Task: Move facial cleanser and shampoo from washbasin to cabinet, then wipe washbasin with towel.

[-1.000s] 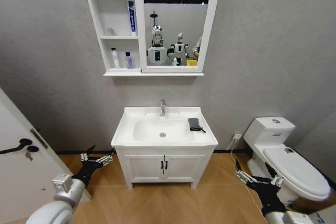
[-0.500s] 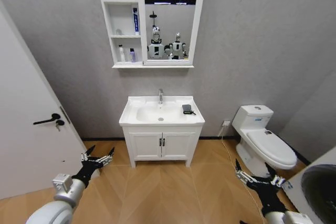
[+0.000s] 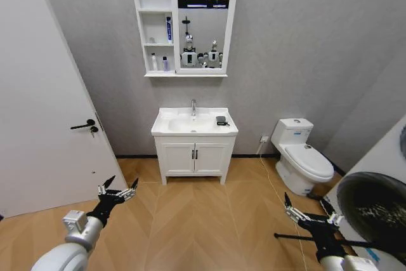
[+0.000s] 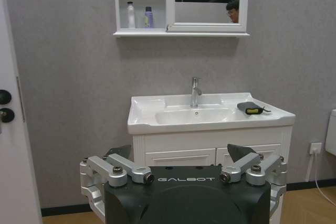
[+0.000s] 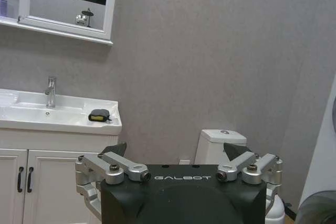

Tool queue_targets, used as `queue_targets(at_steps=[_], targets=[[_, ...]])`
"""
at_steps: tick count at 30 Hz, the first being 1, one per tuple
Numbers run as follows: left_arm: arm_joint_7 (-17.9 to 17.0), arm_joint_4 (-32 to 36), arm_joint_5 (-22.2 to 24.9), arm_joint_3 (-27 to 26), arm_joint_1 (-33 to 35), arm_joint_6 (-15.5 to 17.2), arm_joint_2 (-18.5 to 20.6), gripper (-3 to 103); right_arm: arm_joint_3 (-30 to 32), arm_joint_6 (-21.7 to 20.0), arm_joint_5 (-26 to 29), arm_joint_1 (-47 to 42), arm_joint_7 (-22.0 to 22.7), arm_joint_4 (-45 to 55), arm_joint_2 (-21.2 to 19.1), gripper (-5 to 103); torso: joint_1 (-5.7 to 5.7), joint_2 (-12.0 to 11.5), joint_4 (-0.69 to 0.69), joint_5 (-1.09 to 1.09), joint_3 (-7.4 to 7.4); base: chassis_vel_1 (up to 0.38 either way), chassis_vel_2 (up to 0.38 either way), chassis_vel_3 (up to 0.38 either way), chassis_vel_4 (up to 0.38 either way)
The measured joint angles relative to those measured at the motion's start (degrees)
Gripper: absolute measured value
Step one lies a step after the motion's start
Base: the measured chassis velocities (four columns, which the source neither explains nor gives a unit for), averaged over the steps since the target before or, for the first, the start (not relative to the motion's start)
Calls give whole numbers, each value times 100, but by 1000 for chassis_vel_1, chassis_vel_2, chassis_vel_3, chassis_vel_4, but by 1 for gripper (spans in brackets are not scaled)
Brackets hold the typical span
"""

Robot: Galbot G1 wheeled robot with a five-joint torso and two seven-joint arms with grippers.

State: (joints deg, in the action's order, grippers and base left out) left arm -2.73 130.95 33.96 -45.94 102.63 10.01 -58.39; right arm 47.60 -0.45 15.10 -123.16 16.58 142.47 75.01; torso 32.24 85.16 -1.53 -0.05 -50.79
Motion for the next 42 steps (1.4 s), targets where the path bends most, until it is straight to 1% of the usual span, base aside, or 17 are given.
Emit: queue_targets(at_steps=[1, 2, 3, 4, 6, 7, 9, 11, 13, 29, 33, 42], targets=[[0, 0, 0, 0, 0, 0, 0, 100, 0, 0, 0, 0, 0, 0, 0, 100, 0, 0, 0, 0, 0, -76, 12, -73, 68], [0, 0, 0, 0, -1, 0, 0, 100, 0, 0, 0, 0, 0, -1, 0, 100, 1, -1, -3, 7, -1, -76, 12, -9, -6], [0, 1, 0, 0, -1, 0, 0, 100, 0, 0, 0, 2, 0, -1, 0, 100, 6, -3, 0, 11, -3, -50, -35, 96, -32], [0, 0, 0, 0, -1, 0, 0, 100, 0, 0, 0, 1, 0, -1, -1, 100, 9, -5, 1, 5, -4, -90, 22, 96, -32], [0, 0, 0, 0, -1, 0, 0, 100, 0, 0, 0, 2, 0, 0, 0, 100, 11, -5, 1, 2, -4, -90, 22, 112, -34], [0, 0, 0, 0, -1, 0, 0, 100, 1, 0, 0, 2, 0, -1, -1, 100, 11, -6, 2, 6, -4, -61, 62, 128, -60], [0, 0, 0, 0, -2, 0, 0, 100, 0, 0, 0, 2, 0, -1, -1, 100, 12, -6, 2, 7, -4, -34, 66, 86, -60], [0, 0, 0, 0, -2, 0, 0, 100, 0, 0, 0, 2, 0, -1, -1, 100, 11, -6, 2, 3, -4, -4, 35, 23, -30], [0, 1, 0, 0, -1, 0, 0, 100, 0, 0, 0, 1, 0, -1, -1, 100, 5, -4, 1, 5, -2, 0, 0, 0, 0], [0, 0, 0, 0, -1, 0, 0, 100, 0, 1, 0, 1, 0, -1, -1, 100, 4, -3, 3, 5, -2, 34, 31, 33, 30], [0, 0, 0, 0, -1, 0, 0, 100, 0, 1, 0, 1, 0, -1, -1, 100, 4, -3, 1, 5, -1, 2, 8, 11, 13], [0, 0, 0, 0, -1, 0, 0, 100, 0, 1, 0, 1, 0, -1, -1, 100, 4, -3, 2, 5, -2, 0, 0, 0, 0]])
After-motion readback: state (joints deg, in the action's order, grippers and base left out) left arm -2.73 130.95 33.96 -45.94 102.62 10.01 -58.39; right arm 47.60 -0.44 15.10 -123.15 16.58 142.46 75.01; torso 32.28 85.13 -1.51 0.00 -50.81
